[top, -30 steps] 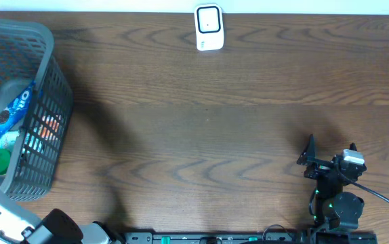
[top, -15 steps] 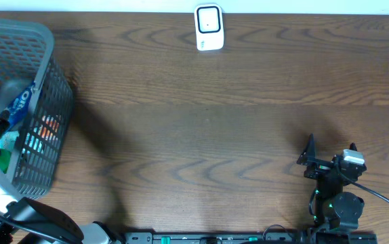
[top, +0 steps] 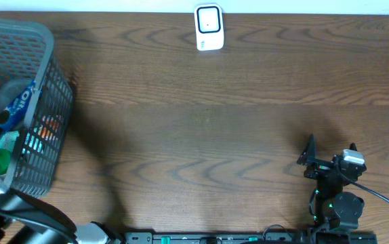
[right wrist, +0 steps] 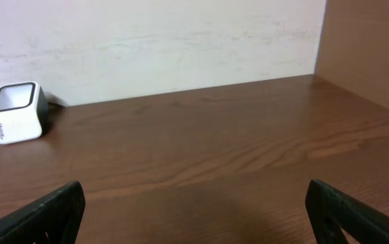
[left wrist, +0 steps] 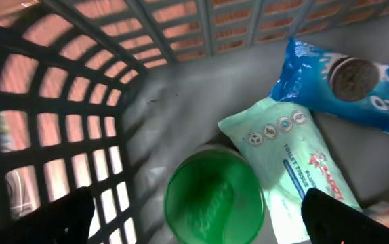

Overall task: Scan the item barcode
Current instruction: 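Reach the left gripper into the basket and grasp the green container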

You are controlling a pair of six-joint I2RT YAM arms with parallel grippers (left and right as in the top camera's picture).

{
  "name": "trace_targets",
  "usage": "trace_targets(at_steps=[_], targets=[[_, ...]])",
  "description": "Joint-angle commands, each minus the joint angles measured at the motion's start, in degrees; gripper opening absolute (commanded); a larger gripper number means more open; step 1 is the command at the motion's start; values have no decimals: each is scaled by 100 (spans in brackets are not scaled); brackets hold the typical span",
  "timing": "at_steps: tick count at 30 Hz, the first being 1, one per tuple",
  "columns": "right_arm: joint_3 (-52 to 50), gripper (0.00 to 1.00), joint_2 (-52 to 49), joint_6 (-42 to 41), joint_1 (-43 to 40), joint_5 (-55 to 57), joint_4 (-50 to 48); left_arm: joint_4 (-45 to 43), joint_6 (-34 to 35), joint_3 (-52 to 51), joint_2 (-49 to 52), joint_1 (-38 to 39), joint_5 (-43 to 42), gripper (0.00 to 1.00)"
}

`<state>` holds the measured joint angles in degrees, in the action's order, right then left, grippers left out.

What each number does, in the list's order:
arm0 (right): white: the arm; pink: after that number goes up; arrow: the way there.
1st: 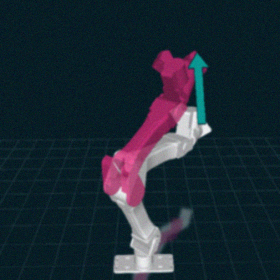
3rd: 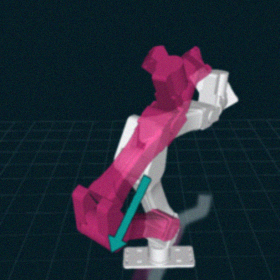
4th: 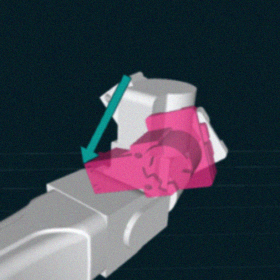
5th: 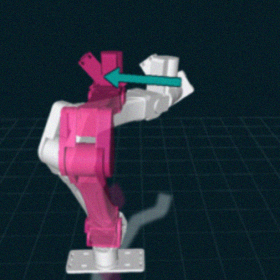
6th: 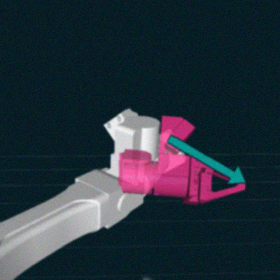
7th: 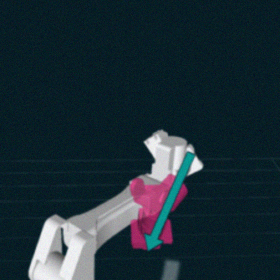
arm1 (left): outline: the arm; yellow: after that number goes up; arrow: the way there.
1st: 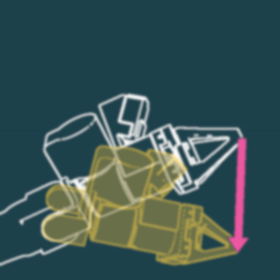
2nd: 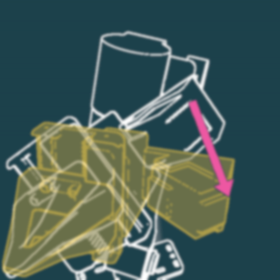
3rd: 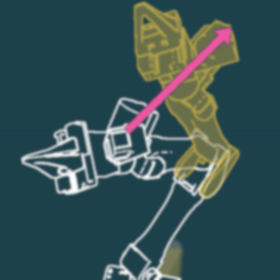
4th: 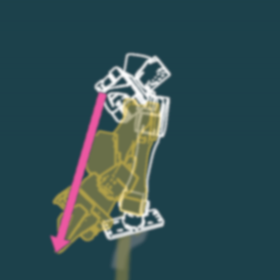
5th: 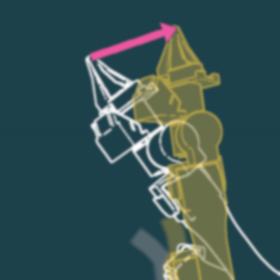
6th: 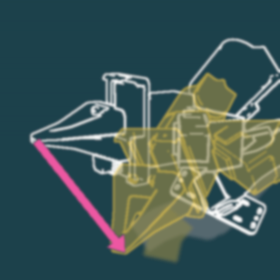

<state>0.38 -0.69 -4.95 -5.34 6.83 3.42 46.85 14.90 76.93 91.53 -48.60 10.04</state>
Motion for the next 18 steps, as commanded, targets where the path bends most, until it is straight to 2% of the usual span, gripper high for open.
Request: trace_targets(at_steps=[1, 14, 18], targets=[[-4, 99, 31, -33, -39, -31, 26, -76, -98, -70, 289, -24, -192, 98], [-4, 99, 31, -33, -39, -31, 26, -153, -83, -74, 1244, -24, -232, 98], [-4, 99, 31, -33, -39, -31, 26, -103, -85, -76, 1390, -24, -588, 98]])
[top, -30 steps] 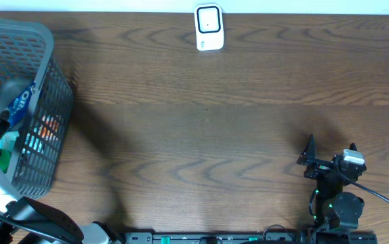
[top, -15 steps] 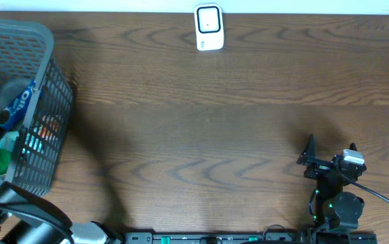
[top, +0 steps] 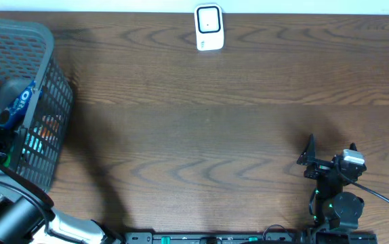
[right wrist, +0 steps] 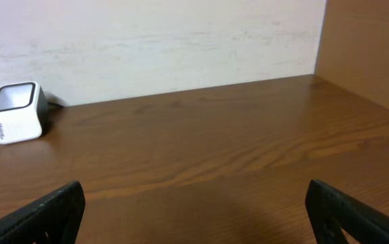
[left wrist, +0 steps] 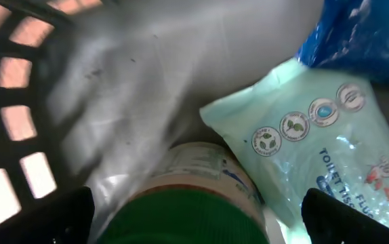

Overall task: Scan the item barcode
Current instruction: 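Reach the left gripper into the basket and grasp the green container, then carry the green container to the scanner and hold it there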

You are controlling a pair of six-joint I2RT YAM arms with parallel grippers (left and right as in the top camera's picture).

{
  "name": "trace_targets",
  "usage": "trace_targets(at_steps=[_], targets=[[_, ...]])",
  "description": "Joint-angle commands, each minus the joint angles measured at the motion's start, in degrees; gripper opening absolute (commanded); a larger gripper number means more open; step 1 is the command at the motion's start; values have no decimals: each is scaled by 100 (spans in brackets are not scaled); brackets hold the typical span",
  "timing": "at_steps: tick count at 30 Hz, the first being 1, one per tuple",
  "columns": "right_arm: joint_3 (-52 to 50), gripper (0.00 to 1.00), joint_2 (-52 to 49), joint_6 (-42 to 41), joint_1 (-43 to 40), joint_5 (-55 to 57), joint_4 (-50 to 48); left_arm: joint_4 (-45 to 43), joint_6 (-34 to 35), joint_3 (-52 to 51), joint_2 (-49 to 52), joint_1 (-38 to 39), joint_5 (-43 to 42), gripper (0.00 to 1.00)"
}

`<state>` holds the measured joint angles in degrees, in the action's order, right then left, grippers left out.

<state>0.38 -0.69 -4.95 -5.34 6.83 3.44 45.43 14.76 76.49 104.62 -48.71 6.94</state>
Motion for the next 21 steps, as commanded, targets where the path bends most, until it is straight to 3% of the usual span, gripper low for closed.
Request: trace_targets(at_steps=[1, 4, 13, 21], targets=[[-4, 99, 31, -31, -39, -31, 24, 52, -72, -33, 94, -13, -389, 98], [-4, 99, 31, -31, -39, -31, 24, 103, -50, -33, 94, -13, -505, 100], [-4, 99, 31, -31, -39, -31, 24, 225, -50, -337, 96, -13, -505, 92], [-4, 99, 31, -31, -39, -31, 24, 199, -31, -575, 70, -15, -448, 78]])
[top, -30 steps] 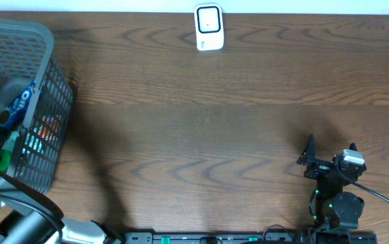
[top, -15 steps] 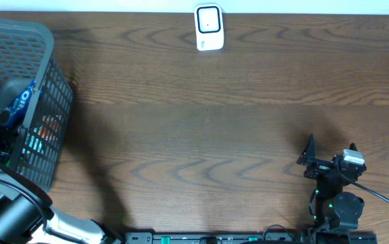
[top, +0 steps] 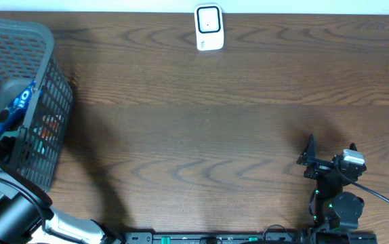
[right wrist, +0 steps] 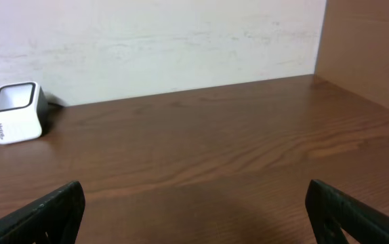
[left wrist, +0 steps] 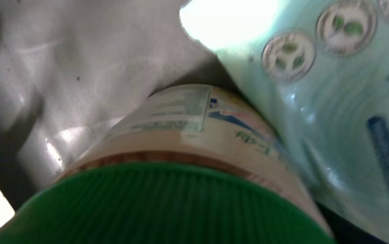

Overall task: Scan the item barcode
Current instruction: 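Carry the green container to the scanner and hold it there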

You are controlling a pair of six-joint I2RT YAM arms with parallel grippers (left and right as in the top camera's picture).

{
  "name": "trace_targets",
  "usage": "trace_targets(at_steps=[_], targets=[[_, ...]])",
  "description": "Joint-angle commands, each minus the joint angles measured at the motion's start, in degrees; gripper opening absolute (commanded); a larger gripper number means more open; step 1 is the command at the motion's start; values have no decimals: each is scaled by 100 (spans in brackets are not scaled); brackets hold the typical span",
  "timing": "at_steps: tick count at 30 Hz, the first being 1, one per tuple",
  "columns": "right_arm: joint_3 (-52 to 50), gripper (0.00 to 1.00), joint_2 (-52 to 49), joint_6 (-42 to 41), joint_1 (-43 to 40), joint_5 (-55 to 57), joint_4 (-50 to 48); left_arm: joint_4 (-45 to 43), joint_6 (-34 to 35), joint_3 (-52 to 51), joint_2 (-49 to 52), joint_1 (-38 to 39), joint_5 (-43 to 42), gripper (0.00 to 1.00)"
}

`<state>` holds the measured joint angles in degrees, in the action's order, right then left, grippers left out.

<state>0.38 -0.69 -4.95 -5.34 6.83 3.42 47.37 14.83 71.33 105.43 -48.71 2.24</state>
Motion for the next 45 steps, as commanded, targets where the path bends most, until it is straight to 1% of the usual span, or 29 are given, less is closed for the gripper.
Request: trace_targets(at_steps=[1, 3, 6, 9, 13, 17, 22, 26, 30, 33, 36, 38, 40, 45], targets=[[-4, 99, 31, -31, -39, -31, 26, 4, -37, -55, -28, -15, 57, 76], [-4, 99, 31, -33, -39, -31, 26, 17, -39, -20, -103, -15, 179, 73], [-4, 99, 31, -33, -39, -31, 26, 72, -37, 63, -267, -13, 293, 73], [-4, 99, 31, -33, -39, -31, 26, 74, -35, 140, -553, -13, 293, 70], [-4, 99, 31, -31, -39, -31, 26, 72, -35, 223, -1126, -13, 291, 69], [-4, 99, 31, -31, -39, -31, 26, 61, 52, 243, -1950, -9, 229, 69], [-4, 99, 31, -31, -39, -31, 26, -63, 50, 243, -3099, 35, -205, 69], [-4, 99, 31, -31, -39, -31, 26, -289, 48, 243, -4138, 380, -616, 69], [-4, 99, 31, -31, -39, -31, 26, -625, 127, 243, -4972, 1123, -1255, 69], [-4, 99, 31, -31, -39, -31, 26, -1016, 315, 243, -5403, 2105, -1379, 69], [-4, 99, 31, -33, -39, -31, 26, -1283, 354, 243, -5508, 3187, -1353, 69], [-4, 99, 31, -33, -39, -31, 26, -1322, 348, 240, -5403, 3989, -1187, 69], [-4, 99, 31, -31, -39, -31, 24, -1292, 295, 201, -5108, 4878, -831, 69], [-4, 99, 31, -31, -39, -31, 26, -1276, 284, 162, -3952, 6371, -120, 69]])
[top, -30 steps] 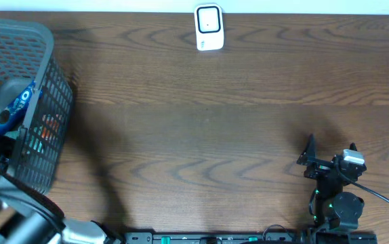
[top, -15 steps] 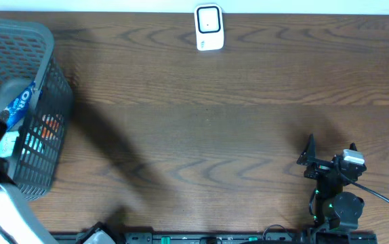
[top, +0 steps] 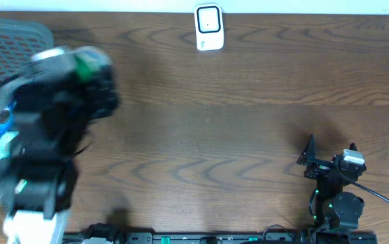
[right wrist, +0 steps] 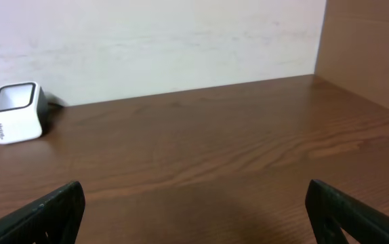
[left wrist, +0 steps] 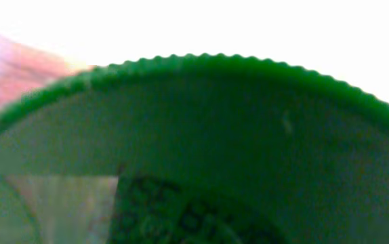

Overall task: Scan the item barcode
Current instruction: 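Carry the green container to the scanner and hold it there, then set the green container on the table centre and release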

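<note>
A jar with a green ribbed lid (top: 83,63) hangs above the table's left side beside the basket, blurred by motion, at the end of my left arm. My left gripper (top: 89,71) is shut on it. The lid (left wrist: 201,149) fills the left wrist view and hides the fingers. The white barcode scanner (top: 209,27) stands at the table's far edge, also seen as the scanner (right wrist: 16,112) at the left in the right wrist view. My right gripper (top: 331,154) rests open at the near right, its opening (right wrist: 194,210) holding nothing.
A grey mesh basket (top: 18,32) stands at the table's left edge, with a blue cookie pack (top: 1,118) and a pale green wipes pack showing inside. A white wall runs behind the scanner.
My left gripper was down in the basket with the jar's lid close under the camera. Now it is out of the basket, above the table, carrying the jar. The right arm has not moved.
My left gripper stood open in the basket above the green-lidded jar, next to the wipes and cookie packs. At the two following moments it was closer to the jar each time. Now the jar is held clear of the basket. The right arm stayed still throughout.
</note>
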You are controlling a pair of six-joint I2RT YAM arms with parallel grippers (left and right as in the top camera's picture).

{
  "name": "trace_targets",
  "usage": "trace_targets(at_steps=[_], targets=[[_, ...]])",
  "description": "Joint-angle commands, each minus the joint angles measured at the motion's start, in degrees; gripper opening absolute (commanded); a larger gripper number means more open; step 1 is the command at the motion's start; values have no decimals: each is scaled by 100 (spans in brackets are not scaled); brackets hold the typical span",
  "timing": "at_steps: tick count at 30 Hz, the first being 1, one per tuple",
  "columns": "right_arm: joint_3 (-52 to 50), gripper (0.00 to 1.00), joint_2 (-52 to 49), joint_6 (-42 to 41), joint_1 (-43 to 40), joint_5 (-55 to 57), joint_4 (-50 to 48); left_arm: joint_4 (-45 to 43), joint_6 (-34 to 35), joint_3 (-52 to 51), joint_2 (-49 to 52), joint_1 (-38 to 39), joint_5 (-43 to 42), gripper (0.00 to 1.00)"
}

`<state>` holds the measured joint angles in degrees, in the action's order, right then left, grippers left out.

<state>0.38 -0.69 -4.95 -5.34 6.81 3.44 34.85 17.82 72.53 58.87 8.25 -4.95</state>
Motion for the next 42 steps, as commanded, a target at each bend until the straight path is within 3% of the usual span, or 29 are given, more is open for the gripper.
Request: trace_targets(at_steps=[1, 12, 24, 32, 36, 42], targets=[[-4, 99, 31, -31, -39, -28, 24, -33, -13, 42, 1001, 914, 717, 69], [-4, 99, 31, -31, -39, -28, 24, -127, 138, 42, 3797, 2236, 866, 69], [-4, 99, 31, -31, -39, -28, 24, -804, -205, 33, 5031, 2562, 870, 69], [-4, 99, 31, -31, -39, -28, 24, -745, -361, -7, 5366, 2643, 841, 70], [-4, 99, 31, -31, -39, -28, 24, -520, -608, 52, 5217, 2693, 841, 98], [-4, 99, 31, -31, -39, -28, 24, 234, -1027, 739, 4105, 2691, 844, 98]])
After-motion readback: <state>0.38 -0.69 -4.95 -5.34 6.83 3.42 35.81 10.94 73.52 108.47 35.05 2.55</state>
